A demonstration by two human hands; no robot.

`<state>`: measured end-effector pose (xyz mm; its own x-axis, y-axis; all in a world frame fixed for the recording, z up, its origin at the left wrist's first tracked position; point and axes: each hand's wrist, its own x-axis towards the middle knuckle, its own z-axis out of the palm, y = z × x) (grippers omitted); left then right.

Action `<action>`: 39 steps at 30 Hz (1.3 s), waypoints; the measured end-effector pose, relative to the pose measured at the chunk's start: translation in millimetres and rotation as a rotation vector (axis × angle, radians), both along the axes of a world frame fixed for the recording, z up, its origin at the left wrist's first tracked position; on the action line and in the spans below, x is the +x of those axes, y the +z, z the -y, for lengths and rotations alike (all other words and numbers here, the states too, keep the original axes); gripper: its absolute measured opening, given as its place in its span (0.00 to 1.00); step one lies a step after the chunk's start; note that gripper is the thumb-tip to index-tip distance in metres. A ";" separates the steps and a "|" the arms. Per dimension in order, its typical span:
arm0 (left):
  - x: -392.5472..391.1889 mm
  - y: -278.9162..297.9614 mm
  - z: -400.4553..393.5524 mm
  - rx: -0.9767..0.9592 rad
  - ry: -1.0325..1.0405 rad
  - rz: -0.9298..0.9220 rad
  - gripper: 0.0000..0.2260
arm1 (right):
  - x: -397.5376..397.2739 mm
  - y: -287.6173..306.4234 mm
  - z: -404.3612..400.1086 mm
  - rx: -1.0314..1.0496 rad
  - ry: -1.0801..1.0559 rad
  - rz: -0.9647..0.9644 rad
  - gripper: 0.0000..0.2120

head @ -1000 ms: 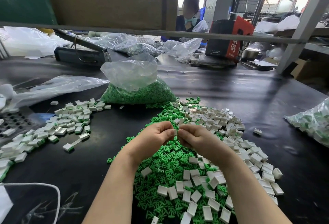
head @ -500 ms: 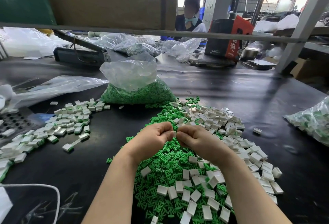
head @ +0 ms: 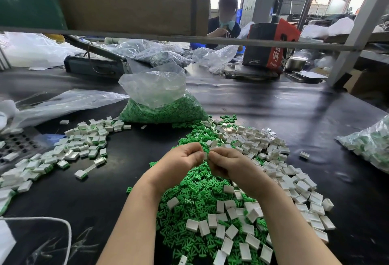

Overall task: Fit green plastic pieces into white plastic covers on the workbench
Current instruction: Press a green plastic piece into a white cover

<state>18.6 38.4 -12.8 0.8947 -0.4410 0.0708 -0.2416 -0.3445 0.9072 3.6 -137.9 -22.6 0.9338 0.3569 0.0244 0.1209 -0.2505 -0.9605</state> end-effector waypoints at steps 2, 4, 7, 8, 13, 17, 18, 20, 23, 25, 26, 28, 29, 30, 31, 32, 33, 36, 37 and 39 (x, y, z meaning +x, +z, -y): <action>-1.0 1.1 1.5 -0.075 -0.005 -0.048 0.09 | 0.2 -0.4 -0.3 0.040 0.007 -0.025 0.16; -1.7 1.1 2.5 -0.090 -0.008 -0.072 0.08 | 1.2 -1.8 0.0 0.022 0.005 -0.025 0.17; -2.0 0.4 3.1 -0.098 -0.019 -0.089 0.08 | 3.2 -4.7 0.8 -0.003 -0.003 -0.023 0.16; -1.6 0.1 2.8 -0.080 -0.019 -0.084 0.08 | 3.9 -5.5 1.4 -0.006 -0.005 -0.023 0.16; 1.2 -1.4 1.5 0.008 -0.033 -0.063 0.10 | 6.0 -9.0 3.0 -0.013 0.028 -0.026 0.18; 3.3 -2.9 -0.3 0.111 -0.033 -0.027 0.09 | 7.4 -9.0 3.4 -0.067 0.038 -0.021 0.16; 3.4 -3.3 -0.9 0.136 -0.033 -0.023 0.09 | 7.5 -8.8 3.7 -0.098 0.041 -0.015 0.15; 3.1 -3.8 -1.4 0.179 -0.037 -0.021 0.08 | 7.3 -8.9 4.3 -0.159 0.050 0.004 0.15; 2.7 -2.5 -1.9 0.196 -0.045 -0.018 0.08 | 6.5 -9.1 4.9 -0.176 0.066 0.024 0.16; 2.3 -1.5 -2.3 0.187 -0.053 -0.013 0.08 | 6.4 -9.0 4.9 -0.167 0.072 0.031 0.16; 2.3 -1.1 -2.6 0.186 -0.054 -0.013 0.08 | 6.5 -9.0 4.9 -0.168 0.076 0.034 0.17; 2.6 -1.4 -2.9 0.198 -0.056 -0.012 0.08 | 6.7 -9.7 4.7 -0.195 0.082 0.044 0.18; 2.8 -2.0 -2.9 0.208 -0.055 -0.011 0.08 | 6.9 -10.0 4.8 -0.212 0.080 0.046 0.18; 3.1 -2.4 -2.9 0.219 -0.056 -0.008 0.08 | 6.8 -10.4 5.0 -0.229 0.077 0.049 0.18; 3.5 -3.1 -2.9 0.226 -0.055 -0.006 0.09 | 6.9 -10.4 4.8 -0.242 0.073 0.050 0.18; 3.9 -3.9 -3.0 0.226 -0.050 -0.003 0.09 | 6.6 -10.3 4.5 -0.244 0.066 0.046 0.18; 4.6 -4.7 -3.1 0.217 -0.039 0.002 0.09 | 6.6 -10.0 3.7 -0.232 0.057 0.037 0.17; 6.2 -7.4 -4.0 0.161 -0.002 0.037 0.08 | 5.4 -8.0 0.3 -0.120 0.034 -0.028 0.16; 6.9 -8.4 -4.1 0.140 0.008 0.053 0.08 | 5.0 -7.0 -0.7 -0.071 0.027 -0.057 0.16; 7.8 -10.3 -3.4 0.120 0.027 0.095 0.08 | 4.0 -5.3 -1.8 0.019 -0.003 -0.123 0.17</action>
<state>26.4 41.8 -23.2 0.8982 -0.4271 0.1040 -0.3135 -0.4565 0.8326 7.6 -136.1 -27.9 0.9313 0.3544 -0.0840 0.0006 -0.2322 -0.9727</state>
